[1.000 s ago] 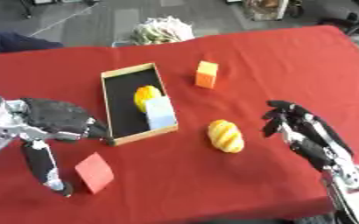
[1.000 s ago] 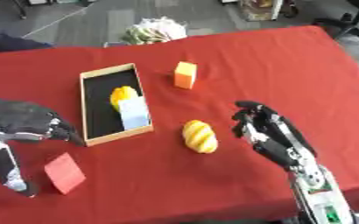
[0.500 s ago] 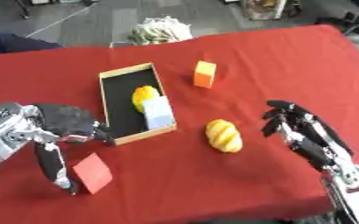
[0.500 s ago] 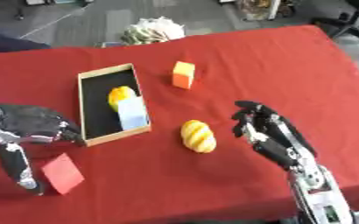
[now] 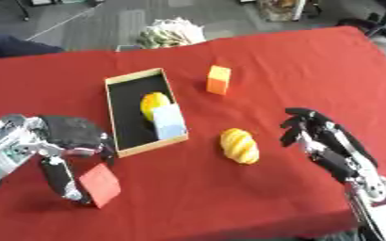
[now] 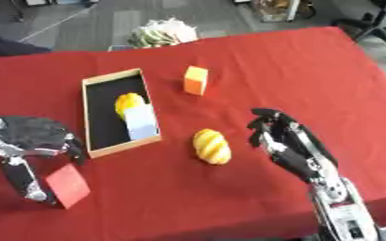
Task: Pick up objects on the table and place them in the box.
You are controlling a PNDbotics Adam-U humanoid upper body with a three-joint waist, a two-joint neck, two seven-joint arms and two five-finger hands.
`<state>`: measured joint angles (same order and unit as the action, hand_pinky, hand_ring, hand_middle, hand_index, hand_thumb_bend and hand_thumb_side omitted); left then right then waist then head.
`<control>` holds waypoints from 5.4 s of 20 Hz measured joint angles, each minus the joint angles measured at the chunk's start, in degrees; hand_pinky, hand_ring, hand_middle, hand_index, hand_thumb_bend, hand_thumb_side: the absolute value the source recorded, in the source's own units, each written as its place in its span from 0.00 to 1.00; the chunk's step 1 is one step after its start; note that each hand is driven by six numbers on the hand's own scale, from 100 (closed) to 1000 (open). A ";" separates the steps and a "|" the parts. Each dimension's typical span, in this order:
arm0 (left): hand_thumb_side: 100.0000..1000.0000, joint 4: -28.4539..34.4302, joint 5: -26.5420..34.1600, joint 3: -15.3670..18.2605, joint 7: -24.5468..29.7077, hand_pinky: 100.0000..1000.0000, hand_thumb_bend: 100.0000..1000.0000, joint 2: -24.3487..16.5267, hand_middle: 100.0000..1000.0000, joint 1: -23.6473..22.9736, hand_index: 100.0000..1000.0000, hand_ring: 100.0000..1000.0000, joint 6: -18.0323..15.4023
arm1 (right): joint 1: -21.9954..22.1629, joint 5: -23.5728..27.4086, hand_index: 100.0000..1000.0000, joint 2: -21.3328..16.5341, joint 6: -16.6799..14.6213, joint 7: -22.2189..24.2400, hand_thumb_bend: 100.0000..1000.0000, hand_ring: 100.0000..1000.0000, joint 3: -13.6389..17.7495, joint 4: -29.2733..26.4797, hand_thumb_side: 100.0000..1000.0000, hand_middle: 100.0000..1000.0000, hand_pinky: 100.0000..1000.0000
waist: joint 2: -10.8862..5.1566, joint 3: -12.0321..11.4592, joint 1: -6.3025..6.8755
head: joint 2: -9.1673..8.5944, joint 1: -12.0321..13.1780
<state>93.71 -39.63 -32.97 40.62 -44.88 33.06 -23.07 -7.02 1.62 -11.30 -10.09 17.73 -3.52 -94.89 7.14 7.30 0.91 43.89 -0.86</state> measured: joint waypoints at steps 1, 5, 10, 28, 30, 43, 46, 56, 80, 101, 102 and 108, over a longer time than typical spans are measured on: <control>0.30 0.95 0.69 1.03 0.00 0.77 0.39 -0.04 0.53 0.13 0.70 0.59 0.00 | 0.01 0.00 0.82 0.00 0.01 -0.05 0.00 0.51 0.01 0.00 0.34 0.58 0.49 | 0.00 -0.08 0.00 | 0.00 -0.06; 0.32 3.77 1.46 4.24 0.10 0.77 0.42 -0.06 0.54 3.12 0.70 0.60 0.42 | 0.04 0.00 0.82 0.01 0.01 -0.08 0.00 0.51 0.01 0.01 0.34 0.58 0.49 | 0.00 -0.24 0.00 | 0.00 -0.31; 0.35 0.54 -1.97 4.85 -0.79 0.77 0.46 2.29 0.55 7.30 0.71 0.61 0.39 | 0.18 0.00 0.82 0.02 0.02 -0.08 0.00 0.51 0.01 0.05 0.34 0.58 0.49 | 0.00 0.15 0.00 | 0.00 -0.36; 0.33 -7.95 -8.64 4.68 -9.34 0.80 0.45 6.69 0.64 7.42 0.80 0.68 -3.11 | 0.29 0.00 0.82 0.43 0.04 -0.10 0.00 0.51 0.01 0.34 0.34 0.58 0.49 | 0.00 0.37 -0.02 | 0.00 -0.80; 0.35 -3.35 -4.95 4.15 -5.83 0.82 0.53 3.95 0.69 6.63 0.85 0.71 -3.13 | 0.29 0.00 0.82 0.42 0.04 -0.10 0.00 0.51 0.01 0.34 0.34 0.58 0.49 | 0.00 0.21 -0.01 | 0.00 -0.82; 0.29 5.83 2.08 -4.07 4.49 0.84 0.56 1.19 0.74 3.34 0.91 0.74 4.38 | -0.01 0.00 0.82 0.42 0.12 0.05 0.00 0.51 -0.03 0.36 0.34 0.58 0.49 | 0.00 0.42 0.00 | 0.00 -0.82; 0.28 5.37 1.76 -5.04 4.13 0.84 0.55 2.22 0.74 3.34 0.91 0.74 4.02 | -0.02 0.00 0.82 0.42 0.13 0.06 0.00 0.51 -0.04 0.36 0.34 0.58 0.49 | 0.00 0.47 0.00 | 0.00 -0.82; 0.37 7.12 3.33 -7.76 3.00 0.85 0.54 1.48 0.74 2.03 0.92 0.75 2.89 | -0.03 -0.04 0.82 0.42 0.18 0.13 0.00 0.51 -0.04 0.39 0.34 0.57 0.49 | 0.00 0.78 0.00 | 0.00 -0.88; 0.23 8.09 2.36 -6.52 1.86 0.65 0.06 1.58 0.41 -2.34 0.64 0.46 1.75 | -0.02 -0.07 0.82 0.42 0.22 0.13 0.00 0.51 -0.01 0.54 0.34 0.57 0.49 | 0.00 0.87 0.00 | 0.00 -1.56; 0.28 -10.17 -8.37 5.90 -11.93 0.63 0.26 6.68 0.40 7.36 0.60 0.45 12.61 | 0.03 -0.07 0.82 0.43 0.24 0.08 0.00 0.51 0.02 0.73 0.34 0.57 0.49 | 0.00 0.47 -0.02 | 0.00 -2.30; 0.27 -12.15 -9.66 6.26 -12.91 0.63 0.24 7.65 0.40 8.00 0.61 0.45 12.65 | 0.03 -0.07 0.82 0.44 0.24 0.08 0.00 0.51 0.02 0.74 0.34 0.57 0.49 | 0.00 0.50 -0.02 | 0.00 -2.29; 0.27 -20.19 -12.59 7.37 -16.60 0.64 0.23 11.58 0.41 9.47 0.62 0.46 11.17 | 0.03 -0.07 0.82 0.45 0.24 0.08 0.00 0.51 0.01 0.75 0.34 0.57 0.49 | 0.00 0.94 -0.02 | 0.00 -2.29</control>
<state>73.52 -52.22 -25.59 24.01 -33.30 42.53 -11.90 -6.98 1.55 -10.85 -9.85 17.80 -3.51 -94.14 7.14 8.24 0.89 43.89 -3.15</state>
